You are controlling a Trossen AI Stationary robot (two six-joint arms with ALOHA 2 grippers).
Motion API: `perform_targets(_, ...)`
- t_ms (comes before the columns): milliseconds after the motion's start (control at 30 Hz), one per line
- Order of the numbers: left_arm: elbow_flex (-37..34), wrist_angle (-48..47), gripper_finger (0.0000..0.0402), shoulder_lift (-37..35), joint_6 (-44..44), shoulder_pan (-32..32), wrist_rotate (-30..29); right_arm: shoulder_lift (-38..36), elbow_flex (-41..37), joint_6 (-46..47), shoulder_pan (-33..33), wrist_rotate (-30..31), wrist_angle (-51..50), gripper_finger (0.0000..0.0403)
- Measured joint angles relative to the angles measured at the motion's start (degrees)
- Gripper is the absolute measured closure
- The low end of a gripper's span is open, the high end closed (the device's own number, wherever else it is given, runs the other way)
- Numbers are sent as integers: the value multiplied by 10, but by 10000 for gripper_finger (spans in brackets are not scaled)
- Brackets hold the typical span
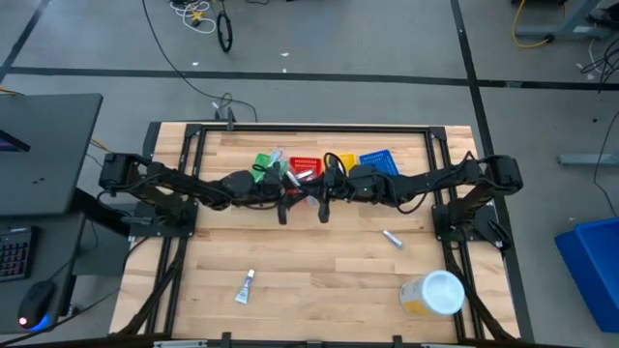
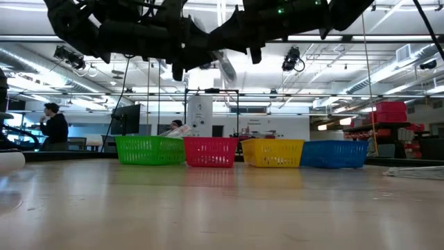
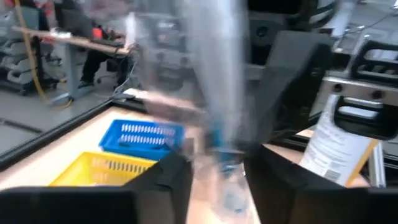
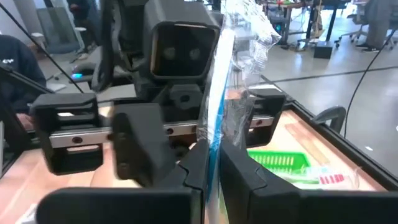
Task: Pick & Place Travel size toiletries
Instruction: Put the light blue toothbrush into the green bin
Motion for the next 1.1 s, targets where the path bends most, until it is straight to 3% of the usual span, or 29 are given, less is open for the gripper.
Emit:
perform_targets(233, 0, -15, 341, -1, -6, 0, 0, 0, 0, 0, 0, 1, -9, 368)
perform_targets(367, 0, -23, 368, -1, 1, 1, 0, 0, 0, 0, 0, 8, -19, 356)
perform_targets(633, 0, -94, 352, -1, -10, 1, -38, -1, 0, -4, 0, 10, -55, 275)
perform_targets(767, 0, -140, 367, -18, -12, 1, -75, -23, 0, -5, 0, 16, -94, 236)
perform_targets(967, 0, -270, 367, -87, -9, 16, -174, -75, 0, 11, 1, 157, -213, 200)
perform_targets(1100, 0, -382, 356, -142, -50, 49, -218, -84, 0, 36, 1, 177, -251, 190)
